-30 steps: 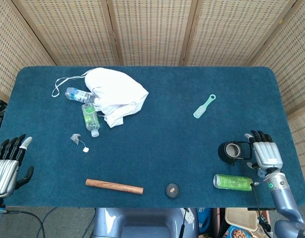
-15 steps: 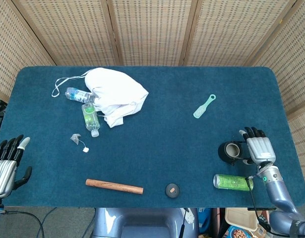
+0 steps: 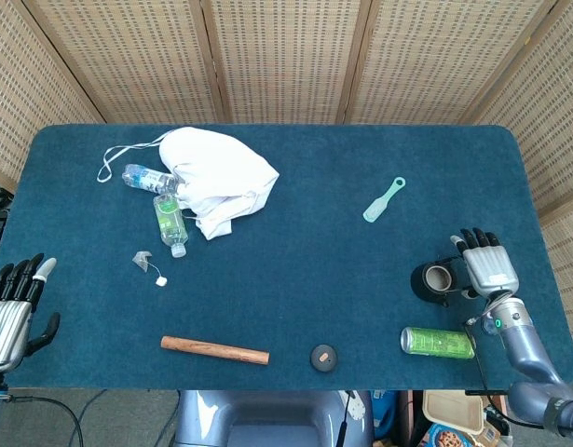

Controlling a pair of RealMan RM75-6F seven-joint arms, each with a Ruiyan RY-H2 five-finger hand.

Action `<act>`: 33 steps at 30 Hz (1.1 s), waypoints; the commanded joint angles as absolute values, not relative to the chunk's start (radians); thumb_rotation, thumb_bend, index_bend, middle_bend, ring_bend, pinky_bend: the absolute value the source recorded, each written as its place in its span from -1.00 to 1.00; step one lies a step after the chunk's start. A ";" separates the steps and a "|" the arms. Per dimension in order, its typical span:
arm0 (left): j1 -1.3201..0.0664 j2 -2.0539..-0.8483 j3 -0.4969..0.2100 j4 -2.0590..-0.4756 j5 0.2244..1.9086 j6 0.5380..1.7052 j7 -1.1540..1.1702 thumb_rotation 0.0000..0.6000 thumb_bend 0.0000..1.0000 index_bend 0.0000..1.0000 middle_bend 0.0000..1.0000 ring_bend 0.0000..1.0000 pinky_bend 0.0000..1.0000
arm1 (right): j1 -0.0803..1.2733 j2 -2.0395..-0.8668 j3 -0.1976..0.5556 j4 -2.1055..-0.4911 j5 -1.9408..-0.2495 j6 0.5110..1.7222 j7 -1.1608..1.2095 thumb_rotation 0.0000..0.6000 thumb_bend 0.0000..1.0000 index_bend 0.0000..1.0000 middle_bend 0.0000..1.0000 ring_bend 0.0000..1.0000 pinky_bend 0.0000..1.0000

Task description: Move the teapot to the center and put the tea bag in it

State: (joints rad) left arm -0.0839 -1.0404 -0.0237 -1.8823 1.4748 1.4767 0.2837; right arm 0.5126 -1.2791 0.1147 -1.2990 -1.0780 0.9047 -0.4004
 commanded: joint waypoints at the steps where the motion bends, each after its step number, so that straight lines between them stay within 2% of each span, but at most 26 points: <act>1: -0.084 -1.041 -0.023 -1.883 1.474 1.476 0.285 1.00 -0.08 -0.92 -1.00 -0.92 -1.00 | 0.522 -1.278 0.117 -1.287 -1.078 0.898 -0.402 0.94 -0.77 -0.68 -0.73 -0.92 -0.71; 19: -0.080 -1.048 -0.019 -1.891 1.471 1.476 0.297 1.00 -0.08 -0.92 -1.00 -0.92 -1.00 | 0.620 -1.316 0.138 -1.149 -1.139 0.818 -0.342 0.95 -0.78 -0.68 -0.72 -0.92 -0.71; 33: -0.071 -1.047 -0.016 -1.889 1.462 1.483 0.297 1.00 -0.08 -0.92 -1.00 -0.92 -1.00 | 0.691 -1.335 0.149 -1.145 -1.199 0.789 -0.314 0.94 -0.80 -0.68 -0.72 -0.92 -0.71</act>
State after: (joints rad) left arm -0.0707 -1.0467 -0.0158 -1.8895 1.4624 1.4832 0.2969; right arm 0.6859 -1.3325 0.1460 -1.1426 -1.1946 0.7915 -0.3160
